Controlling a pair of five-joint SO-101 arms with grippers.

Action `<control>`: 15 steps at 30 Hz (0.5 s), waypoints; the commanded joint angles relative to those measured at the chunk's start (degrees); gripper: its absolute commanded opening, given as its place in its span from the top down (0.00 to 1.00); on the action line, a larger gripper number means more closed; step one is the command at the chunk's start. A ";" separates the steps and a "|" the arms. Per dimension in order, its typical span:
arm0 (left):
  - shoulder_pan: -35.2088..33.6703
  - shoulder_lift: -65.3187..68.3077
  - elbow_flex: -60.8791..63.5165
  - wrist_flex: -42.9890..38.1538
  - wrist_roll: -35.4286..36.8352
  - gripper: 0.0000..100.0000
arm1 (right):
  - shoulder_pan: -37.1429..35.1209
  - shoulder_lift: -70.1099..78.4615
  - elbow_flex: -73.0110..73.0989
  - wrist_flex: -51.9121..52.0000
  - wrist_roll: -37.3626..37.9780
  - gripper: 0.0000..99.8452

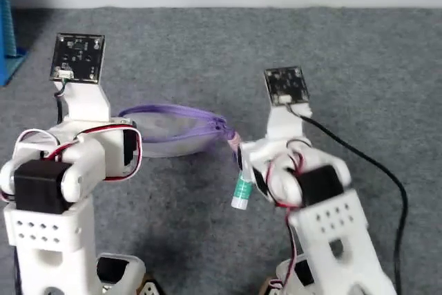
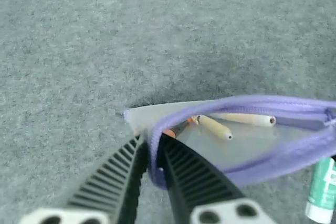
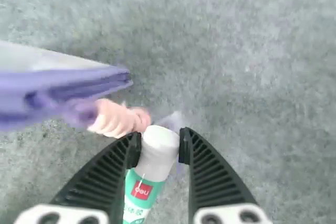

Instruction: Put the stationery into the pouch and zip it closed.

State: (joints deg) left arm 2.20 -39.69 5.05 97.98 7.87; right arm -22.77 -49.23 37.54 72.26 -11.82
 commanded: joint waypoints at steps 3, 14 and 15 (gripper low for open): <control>0.35 -0.09 -2.42 0.35 -0.62 0.99 | 0.57 -10.68 3.52 -3.21 3.08 0.99; 0.26 -0.09 2.95 -0.88 -0.62 0.99 | -6.11 -28.62 3.69 -13.49 2.81 0.99; 0.26 -0.09 2.95 -0.70 -0.62 0.99 | -7.34 -29.23 3.69 -15.69 2.81 0.99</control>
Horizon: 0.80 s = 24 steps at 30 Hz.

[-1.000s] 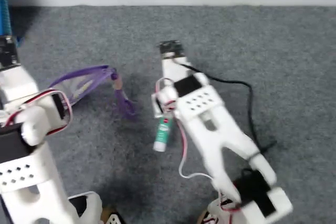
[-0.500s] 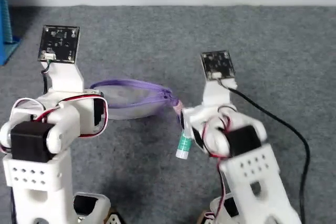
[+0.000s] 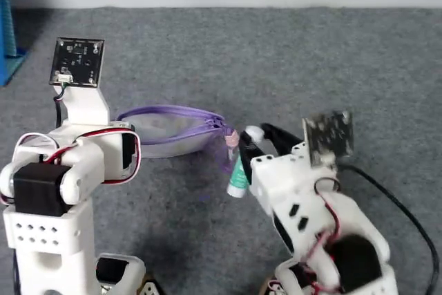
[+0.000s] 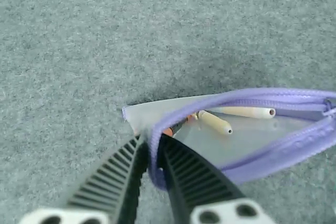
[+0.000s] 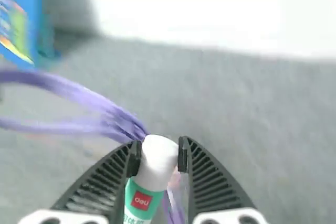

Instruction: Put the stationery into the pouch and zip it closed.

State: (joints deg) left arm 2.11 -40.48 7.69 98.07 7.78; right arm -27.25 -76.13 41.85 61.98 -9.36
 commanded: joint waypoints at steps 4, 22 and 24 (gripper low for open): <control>0.35 0.70 0.31 -0.62 -0.53 0.99 | -6.81 -3.21 -0.44 -16.13 0.35 0.99; 0.35 0.70 0.31 -0.70 -0.53 0.99 | -9.98 10.42 18.20 -75.47 3.52 0.99; 0.35 0.70 0.31 -0.62 -0.53 0.99 | -9.98 15.34 18.20 -79.25 3.52 0.99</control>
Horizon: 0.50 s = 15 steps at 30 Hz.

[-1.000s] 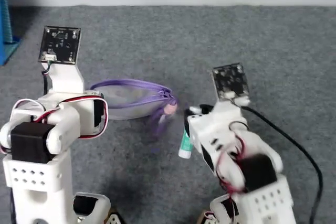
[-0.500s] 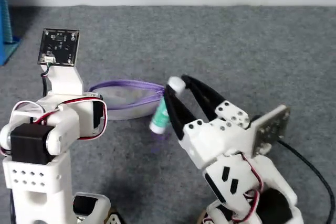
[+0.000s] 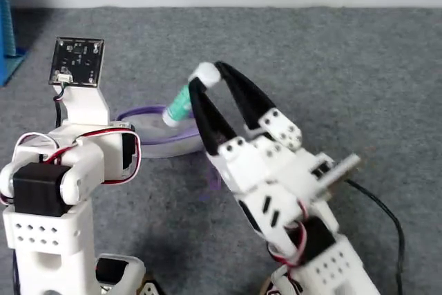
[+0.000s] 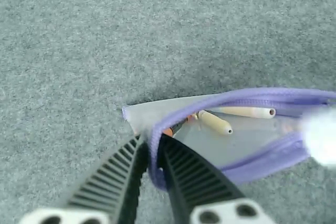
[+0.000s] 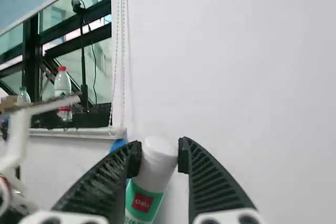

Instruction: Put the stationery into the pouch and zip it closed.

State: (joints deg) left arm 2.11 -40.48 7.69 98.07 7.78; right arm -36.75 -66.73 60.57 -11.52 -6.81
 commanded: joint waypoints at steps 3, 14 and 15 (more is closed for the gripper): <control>0.35 0.70 0.31 -0.62 -0.53 0.99 | -0.48 10.86 -0.44 -8.66 1.05 0.99; 0.35 0.70 0.31 -0.70 -0.62 0.99 | -7.43 6.64 10.29 -9.36 10.90 0.99; 0.35 0.70 0.31 -0.62 -0.62 0.99 | -8.57 5.67 11.60 -9.36 12.57 0.99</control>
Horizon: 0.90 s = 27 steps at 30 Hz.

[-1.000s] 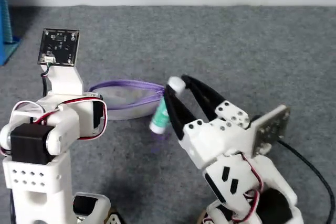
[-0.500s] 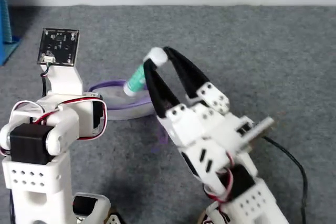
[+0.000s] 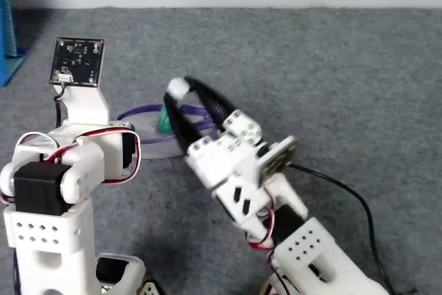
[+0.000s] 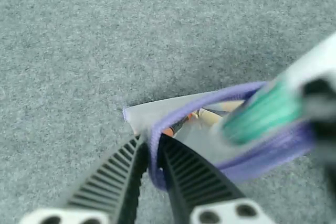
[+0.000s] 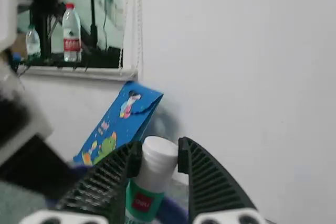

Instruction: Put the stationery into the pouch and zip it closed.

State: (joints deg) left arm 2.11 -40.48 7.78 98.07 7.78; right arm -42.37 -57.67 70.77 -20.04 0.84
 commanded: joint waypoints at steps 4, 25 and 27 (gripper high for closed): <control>0.35 0.70 0.22 -0.62 -0.62 0.99 | -4.53 -4.44 3.60 -0.84 8.53 0.99; -3.34 0.70 0.22 -0.62 -0.62 0.99 | 1.63 -17.36 3.87 20.97 11.34 0.68; -3.34 0.70 0.31 -0.62 -0.62 0.99 | 4.18 -22.46 3.87 28.53 8.62 0.68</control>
State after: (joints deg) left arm -0.70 -39.96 7.96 98.07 7.78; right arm -41.85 -73.14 74.99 -0.18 12.88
